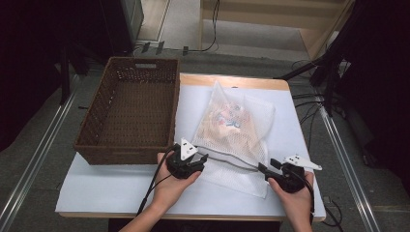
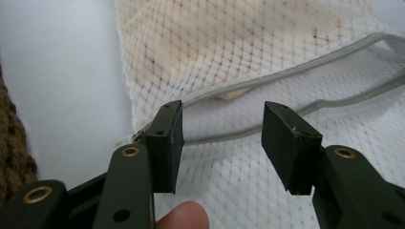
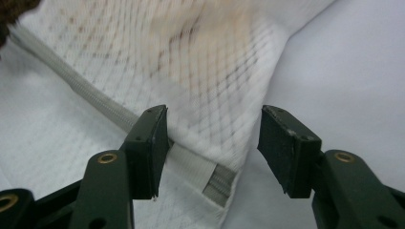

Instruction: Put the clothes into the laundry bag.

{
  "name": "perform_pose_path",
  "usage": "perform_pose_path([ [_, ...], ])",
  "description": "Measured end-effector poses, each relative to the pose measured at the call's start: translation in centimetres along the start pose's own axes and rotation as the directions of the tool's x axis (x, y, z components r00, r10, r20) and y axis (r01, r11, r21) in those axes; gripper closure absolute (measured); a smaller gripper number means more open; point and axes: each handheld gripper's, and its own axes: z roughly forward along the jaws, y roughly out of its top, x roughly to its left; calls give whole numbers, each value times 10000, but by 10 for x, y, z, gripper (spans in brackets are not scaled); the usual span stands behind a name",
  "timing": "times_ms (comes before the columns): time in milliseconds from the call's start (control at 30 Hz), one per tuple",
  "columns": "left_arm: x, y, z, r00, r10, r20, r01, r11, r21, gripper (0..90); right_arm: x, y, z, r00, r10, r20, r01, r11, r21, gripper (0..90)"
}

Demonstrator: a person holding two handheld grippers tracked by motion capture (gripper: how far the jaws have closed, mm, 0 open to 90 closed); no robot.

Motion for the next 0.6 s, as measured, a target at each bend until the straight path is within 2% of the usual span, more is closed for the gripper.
perform_pose_path([
  [67,2,-2,-1,10000,-67,-1,67,10000,19,501,3,-4,8,9996,-174,223,163,9985,523,487],
  [100,3,-3,-1,10000,-53,-21,53,10000,5,502,4,-5,10,9984,-383,408,363,9981,489,540],
  [167,3,-3,-2,10000,-67,-30,66,10000,-59,504,7,-5,9,9924,-870,868,822,9949,581,720],
  [233,3,-3,-2,9999,-126,-25,125,9999,-112,507,4,-5,7,9935,-903,691,859,9942,639,861],
  [300,3,-3,-2,9998,-177,-80,175,9996,-216,528,0,-3,7,9910,-1072,804,1013,9920,749,875],
  [333,2,-2,-1,9996,-240,-127,236,9994,-257,575,-3,-2,6,9886,-1164,957,1092,9910,775,875],
  [400,2,-2,1,9994,-331,-113,328,9991,-264,619,-10,0,5,9749,-1408,1727,1321,9893,612,873],
  [433,1,-2,2,9993,-359,-100,357,9990,-252,629,-15,0,5,9735,-1392,1816,1316,9899,529,870],
  [467,1,-2,4,9993,-382,-50,381,9990,-233,632,-19,0,5,9771,-1284,1696,1229,9915,424,860],
  [533,-1,-3,9,9994,-343,10,343,9993,-175,632,-26,0,3,9847,-1063,1379,1046,9943,200,782],
  [600,-3,-4,14,9997,-213,101,214,9998,-24,648,-28,0,-2,9875,-808,1354,842,9963,-196,729],
])
